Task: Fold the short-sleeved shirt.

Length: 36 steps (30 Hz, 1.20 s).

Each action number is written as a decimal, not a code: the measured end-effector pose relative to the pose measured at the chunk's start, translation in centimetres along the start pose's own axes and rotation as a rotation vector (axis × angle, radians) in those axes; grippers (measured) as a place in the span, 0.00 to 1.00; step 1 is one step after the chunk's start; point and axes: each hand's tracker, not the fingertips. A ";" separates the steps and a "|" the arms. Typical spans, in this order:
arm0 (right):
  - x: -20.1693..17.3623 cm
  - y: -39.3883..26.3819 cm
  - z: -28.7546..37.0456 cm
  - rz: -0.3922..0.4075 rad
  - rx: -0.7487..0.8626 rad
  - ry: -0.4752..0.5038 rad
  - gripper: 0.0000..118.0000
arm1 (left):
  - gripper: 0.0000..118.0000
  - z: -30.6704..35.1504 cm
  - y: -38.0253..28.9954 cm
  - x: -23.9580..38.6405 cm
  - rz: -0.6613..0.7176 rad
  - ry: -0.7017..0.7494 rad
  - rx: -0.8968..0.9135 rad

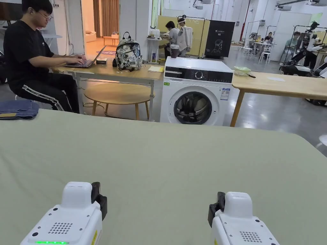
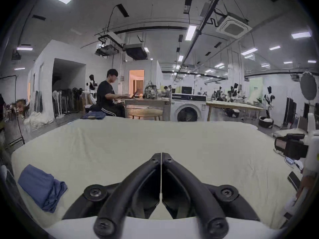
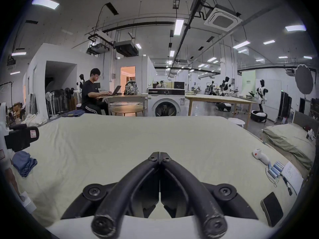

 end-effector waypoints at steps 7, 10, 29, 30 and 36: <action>-0.4 0.5 0.7 -0.007 0.035 -0.009 0.00 | 0.00 -0.3 1.3 -0.6 -0.019 -0.003 0.012; -0.7 0.4 0.7 -0.011 0.041 -0.008 0.00 | 0.00 -0.5 1.7 -0.7 -0.022 0.004 0.019; -0.7 1.1 0.7 0.006 0.114 -0.033 0.78 | 0.82 -0.3 2.1 -0.3 -0.040 0.008 0.061; -0.7 1.2 0.8 0.006 0.117 -0.031 0.78 | 0.82 -0.2 2.2 -0.2 -0.043 0.011 0.069; 0.0 1.9 0.7 -0.035 0.089 0.012 0.78 | 0.82 0.0 2.4 -0.4 -0.047 0.012 0.084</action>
